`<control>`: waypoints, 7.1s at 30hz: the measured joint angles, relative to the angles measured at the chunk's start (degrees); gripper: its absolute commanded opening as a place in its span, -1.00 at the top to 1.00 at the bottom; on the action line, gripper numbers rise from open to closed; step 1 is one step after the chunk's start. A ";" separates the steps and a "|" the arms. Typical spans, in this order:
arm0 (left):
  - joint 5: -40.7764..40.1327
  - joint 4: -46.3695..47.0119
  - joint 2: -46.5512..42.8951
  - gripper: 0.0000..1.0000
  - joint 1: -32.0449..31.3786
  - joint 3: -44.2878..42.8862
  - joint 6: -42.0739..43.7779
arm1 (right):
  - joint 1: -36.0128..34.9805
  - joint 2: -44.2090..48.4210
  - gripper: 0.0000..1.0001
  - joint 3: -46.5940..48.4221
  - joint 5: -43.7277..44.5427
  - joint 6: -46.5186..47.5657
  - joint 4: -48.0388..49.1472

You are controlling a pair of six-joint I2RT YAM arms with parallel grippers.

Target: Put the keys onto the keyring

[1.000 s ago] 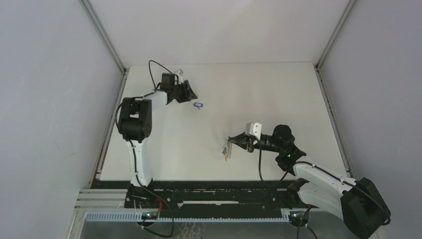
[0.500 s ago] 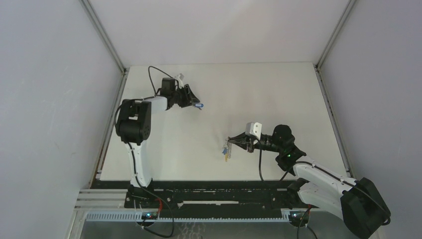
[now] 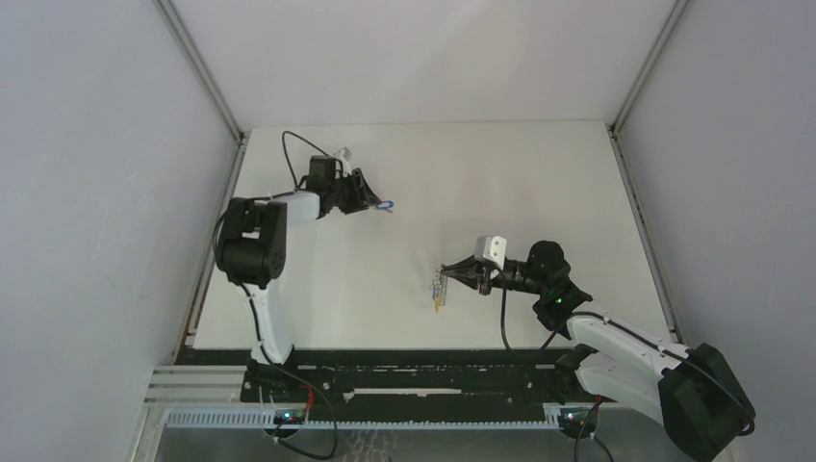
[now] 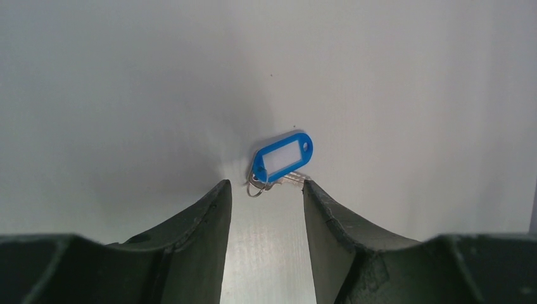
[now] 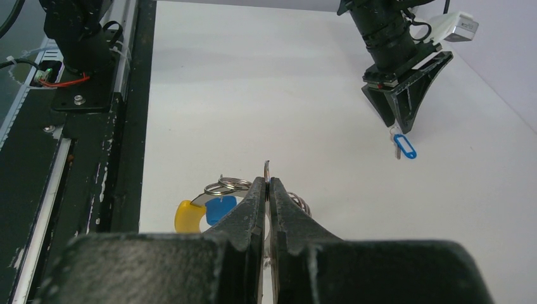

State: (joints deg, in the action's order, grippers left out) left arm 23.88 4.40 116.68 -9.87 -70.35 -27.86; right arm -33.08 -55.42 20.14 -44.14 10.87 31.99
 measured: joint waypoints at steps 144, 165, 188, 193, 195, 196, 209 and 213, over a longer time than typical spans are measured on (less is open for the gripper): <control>-18.01 -48.39 -60.72 0.99 -38.51 10.23 64.72 | -7.08 -5.66 1.00 14.45 -8.20 16.09 -10.05; -16.74 -50.45 -54.90 1.00 -41.40 10.01 58.21 | -8.28 -1.84 1.00 13.03 -2.56 14.80 -20.13; -17.77 -56.30 -25.42 0.99 -41.66 8.50 41.97 | -8.31 20.83 1.00 -10.10 29.03 5.31 -4.26; -17.90 -54.99 -18.56 0.99 -41.33 3.67 42.01 | -8.31 23.06 1.00 -11.32 32.39 4.74 -2.91; -17.94 -54.21 -16.41 0.98 -40.96 1.73 42.01 | -8.31 23.41 1.00 -11.54 33.33 4.68 -2.60; -18.01 -53.90 -15.39 0.98 -40.65 0.76 42.01 | -8.31 23.54 1.00 -11.56 33.75 4.66 -2.58; -21.88 -53.24 -21.94 0.99 -39.19 2.75 40.22 | -8.31 24.24 1.00 -11.65 36.04 4.37 -1.70; -22.36 -55.78 -32.72 0.99 -39.41 7.58 37.31 | -8.31 24.24 1.00 -11.67 36.11 4.31 -1.70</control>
State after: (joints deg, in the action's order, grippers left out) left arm 1.52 -51.37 83.96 -49.28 -62.76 9.45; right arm -41.39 -31.18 8.47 -8.03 15.18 30.28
